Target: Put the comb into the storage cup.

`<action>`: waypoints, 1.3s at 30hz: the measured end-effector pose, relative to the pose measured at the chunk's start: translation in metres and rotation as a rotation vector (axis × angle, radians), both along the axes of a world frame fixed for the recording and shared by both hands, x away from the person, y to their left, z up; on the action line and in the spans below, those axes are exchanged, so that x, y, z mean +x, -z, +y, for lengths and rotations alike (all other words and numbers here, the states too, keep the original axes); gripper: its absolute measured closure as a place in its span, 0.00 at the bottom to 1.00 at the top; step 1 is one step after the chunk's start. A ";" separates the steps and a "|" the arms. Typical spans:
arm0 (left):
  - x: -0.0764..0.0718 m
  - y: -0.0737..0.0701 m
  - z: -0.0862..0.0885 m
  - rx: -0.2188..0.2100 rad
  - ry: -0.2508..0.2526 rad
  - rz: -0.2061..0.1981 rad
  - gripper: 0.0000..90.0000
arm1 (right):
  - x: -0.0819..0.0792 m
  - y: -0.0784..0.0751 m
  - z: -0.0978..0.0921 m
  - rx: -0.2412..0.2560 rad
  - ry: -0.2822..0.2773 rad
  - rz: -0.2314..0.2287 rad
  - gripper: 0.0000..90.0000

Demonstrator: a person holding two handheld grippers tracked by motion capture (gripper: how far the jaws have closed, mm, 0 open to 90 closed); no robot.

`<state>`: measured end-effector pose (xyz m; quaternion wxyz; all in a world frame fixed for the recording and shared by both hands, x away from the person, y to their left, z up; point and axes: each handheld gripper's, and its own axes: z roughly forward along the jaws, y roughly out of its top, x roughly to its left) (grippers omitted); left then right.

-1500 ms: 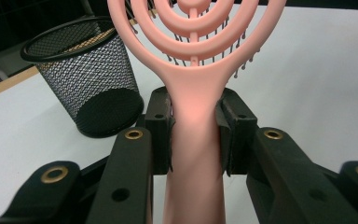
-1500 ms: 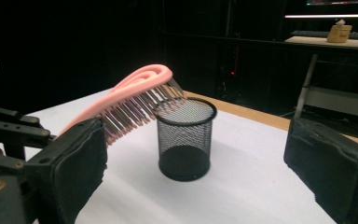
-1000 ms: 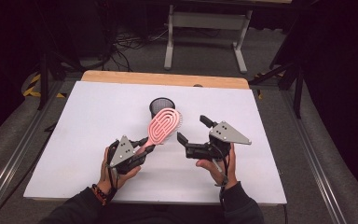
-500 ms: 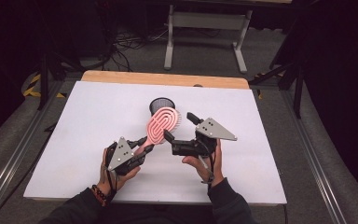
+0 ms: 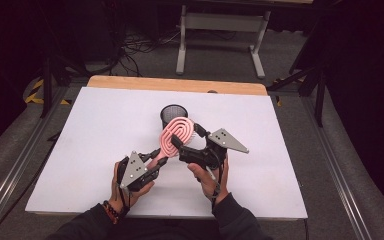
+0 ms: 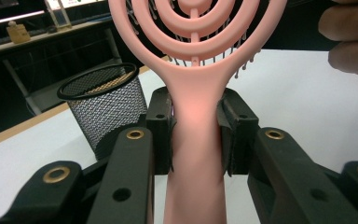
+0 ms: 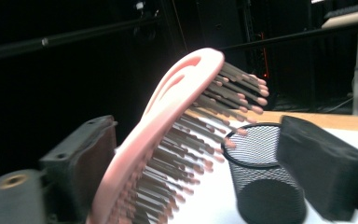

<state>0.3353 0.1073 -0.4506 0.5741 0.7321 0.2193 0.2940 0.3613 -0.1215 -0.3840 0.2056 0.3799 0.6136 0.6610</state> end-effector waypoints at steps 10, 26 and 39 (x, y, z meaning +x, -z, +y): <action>-0.002 0.002 -0.006 0.021 0.008 -0.015 0.77 | -0.002 -0.001 0.007 0.019 0.010 -0.013 0.46; 0.001 0.004 -0.010 0.049 0.004 -0.020 0.77 | -0.007 -0.003 0.007 0.019 0.005 -0.037 0.53; 0.002 0.008 -0.017 0.080 -0.028 -0.015 0.77 | -0.011 -0.004 0.008 0.003 0.006 -0.053 0.61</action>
